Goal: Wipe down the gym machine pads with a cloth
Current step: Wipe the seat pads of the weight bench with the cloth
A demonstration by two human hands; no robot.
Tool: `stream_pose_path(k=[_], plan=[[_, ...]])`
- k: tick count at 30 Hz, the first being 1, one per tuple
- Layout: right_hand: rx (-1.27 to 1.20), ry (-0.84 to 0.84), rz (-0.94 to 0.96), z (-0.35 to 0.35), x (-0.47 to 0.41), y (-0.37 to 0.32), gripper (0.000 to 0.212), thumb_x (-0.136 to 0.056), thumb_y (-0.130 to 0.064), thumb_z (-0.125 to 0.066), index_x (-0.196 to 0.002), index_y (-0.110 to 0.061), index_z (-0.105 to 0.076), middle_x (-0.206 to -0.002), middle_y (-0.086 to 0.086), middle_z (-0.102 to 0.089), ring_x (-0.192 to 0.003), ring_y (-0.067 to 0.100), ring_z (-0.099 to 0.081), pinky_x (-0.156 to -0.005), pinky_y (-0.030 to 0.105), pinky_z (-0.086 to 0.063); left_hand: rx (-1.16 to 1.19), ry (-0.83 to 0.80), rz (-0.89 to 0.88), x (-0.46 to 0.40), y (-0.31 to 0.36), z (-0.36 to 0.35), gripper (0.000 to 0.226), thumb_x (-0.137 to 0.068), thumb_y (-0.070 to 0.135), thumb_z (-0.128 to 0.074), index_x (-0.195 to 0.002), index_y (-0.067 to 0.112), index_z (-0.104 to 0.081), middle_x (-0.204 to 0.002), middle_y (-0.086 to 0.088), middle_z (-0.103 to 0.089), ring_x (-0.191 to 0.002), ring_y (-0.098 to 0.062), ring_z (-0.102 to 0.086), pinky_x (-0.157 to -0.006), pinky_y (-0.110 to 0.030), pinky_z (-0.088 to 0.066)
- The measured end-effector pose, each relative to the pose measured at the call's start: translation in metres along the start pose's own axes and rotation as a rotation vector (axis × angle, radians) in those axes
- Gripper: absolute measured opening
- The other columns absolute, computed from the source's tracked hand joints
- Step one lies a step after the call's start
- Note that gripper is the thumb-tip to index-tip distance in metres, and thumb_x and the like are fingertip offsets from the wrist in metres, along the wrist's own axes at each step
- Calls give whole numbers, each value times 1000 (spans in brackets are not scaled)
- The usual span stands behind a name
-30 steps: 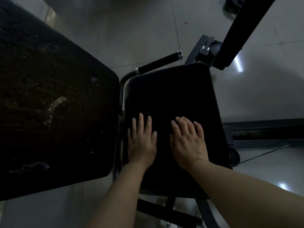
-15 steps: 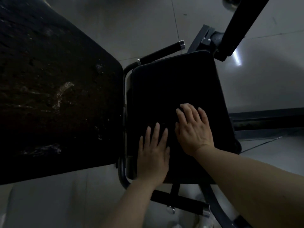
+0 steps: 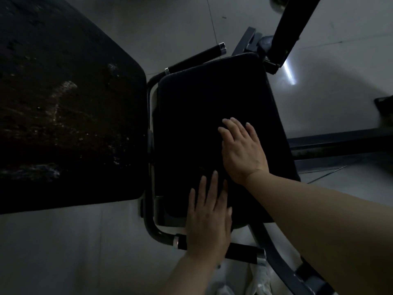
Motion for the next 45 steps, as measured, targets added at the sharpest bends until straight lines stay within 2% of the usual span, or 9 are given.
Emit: stream_pose_path(k=[3,9,13,19,26,31,37,40,45], plan=[[-9,6,-10,1,-1,0,48,-97,-22,-33,-144,-15,-36,-156,2,-24,-147,18,-9,-119,39,-1,-15,-31,-24,-7,-20,0,53,-98,39,-24,-149,23,-23,-160,-2,-13,-147,-23,-10,-117,-43,-17],[-7,-22,-7,0,-3,0,49,-96,-25,-34,-145,-17,-33,-157,0,-20,-147,15,-5,-119,37,2,14,-16,327,-112,-101,31,59,-99,44,-16,-153,22,-5,-161,-5,4,-147,-23,6,-118,-44,-5],[3,8,-15,-2,-3,1,55,-92,-31,-19,-141,-16,-39,-155,2,-27,-146,17,-12,-117,37,-1,36,121,402,-76,-95,30,62,-96,44,-17,-151,15,-19,-160,-12,-8,-146,-31,-7,-117,-47,-16],[16,6,-18,-2,-3,0,60,-90,-36,-12,-137,-17,-43,-153,3,-31,-145,18,-17,-116,38,-4,109,87,422,1,-71,8,59,-97,41,-25,-145,9,-35,-156,-15,-24,-143,-34,-20,-111,-49,-28],[6,6,7,2,-3,-2,43,-98,-27,-30,-139,-17,-39,-155,2,-24,-146,18,-10,-117,39,-2,415,128,600,-61,-138,30,61,-100,38,-32,-152,12,-12,-148,-20,-30,-128,-34,-41,-92,-37,-40],[9,0,13,5,2,-4,44,-100,-26,-29,-142,-16,-34,-157,3,-19,-147,18,-6,-119,38,0,239,214,630,-8,-106,21,65,-96,42,-27,-151,9,-16,-155,-19,-21,-139,-33,-28,-109,-43,-33],[59,-58,58,-4,35,-17,55,-97,-33,-19,-149,-15,-26,-160,6,-8,-147,19,-3,-117,38,1,307,185,645,34,-67,0,73,-92,50,-16,-151,7,-17,-158,-21,-5,-143,-42,-11,-113,-48,-20],[58,-85,97,-12,69,-30,58,-94,-37,-21,-143,-12,-39,-156,9,-24,-144,20,-17,-114,41,-7,328,187,625,4,-98,12,68,-95,45,-24,-150,5,-21,-154,-23,-19,-139,-39,-24,-111,-45,-25],[-10,-116,109,-14,69,-29,64,-94,-40,-7,-148,-16,-28,-159,5,-14,-147,19,-3,-115,39,5,698,204,868,-26,-159,8,42,-103,29,-31,-134,6,-46,-132,-18,-54,-119,-33,-50,-96,-38,-40]])
Point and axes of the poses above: each hand's wrist, its own x-axis away from the middle knuckle, its own z-axis out of the back of the hand, y = z × x, the point moved 10 cm from there along -x, towards the middle knuckle
